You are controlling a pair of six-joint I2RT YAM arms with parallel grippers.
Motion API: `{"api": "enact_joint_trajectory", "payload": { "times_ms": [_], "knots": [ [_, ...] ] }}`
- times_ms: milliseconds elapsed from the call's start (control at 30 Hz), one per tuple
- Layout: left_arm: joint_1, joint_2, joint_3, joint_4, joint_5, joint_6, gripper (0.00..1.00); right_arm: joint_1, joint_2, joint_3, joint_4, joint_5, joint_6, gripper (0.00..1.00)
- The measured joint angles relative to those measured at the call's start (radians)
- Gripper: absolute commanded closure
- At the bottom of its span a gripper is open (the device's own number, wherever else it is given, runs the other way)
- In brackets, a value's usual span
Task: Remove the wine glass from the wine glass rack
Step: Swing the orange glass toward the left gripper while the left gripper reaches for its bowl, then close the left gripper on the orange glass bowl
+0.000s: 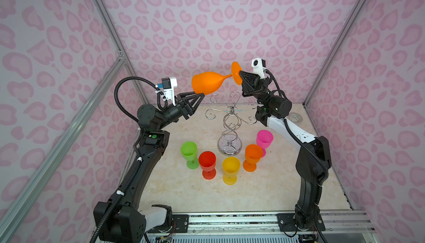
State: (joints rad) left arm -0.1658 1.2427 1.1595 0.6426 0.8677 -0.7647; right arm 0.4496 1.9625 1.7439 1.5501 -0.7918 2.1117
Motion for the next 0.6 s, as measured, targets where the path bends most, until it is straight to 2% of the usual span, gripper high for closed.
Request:
{"api": "enact_joint_trajectory", "payload": {
  "times_ms": [600],
  "knots": [
    [-0.027, -0.035, -0.013, 0.045, -0.002, 0.011, 0.84, -0.003, 0.025, 0.045, -0.003, 0.035, 0.016, 1.0]
  ]
}}
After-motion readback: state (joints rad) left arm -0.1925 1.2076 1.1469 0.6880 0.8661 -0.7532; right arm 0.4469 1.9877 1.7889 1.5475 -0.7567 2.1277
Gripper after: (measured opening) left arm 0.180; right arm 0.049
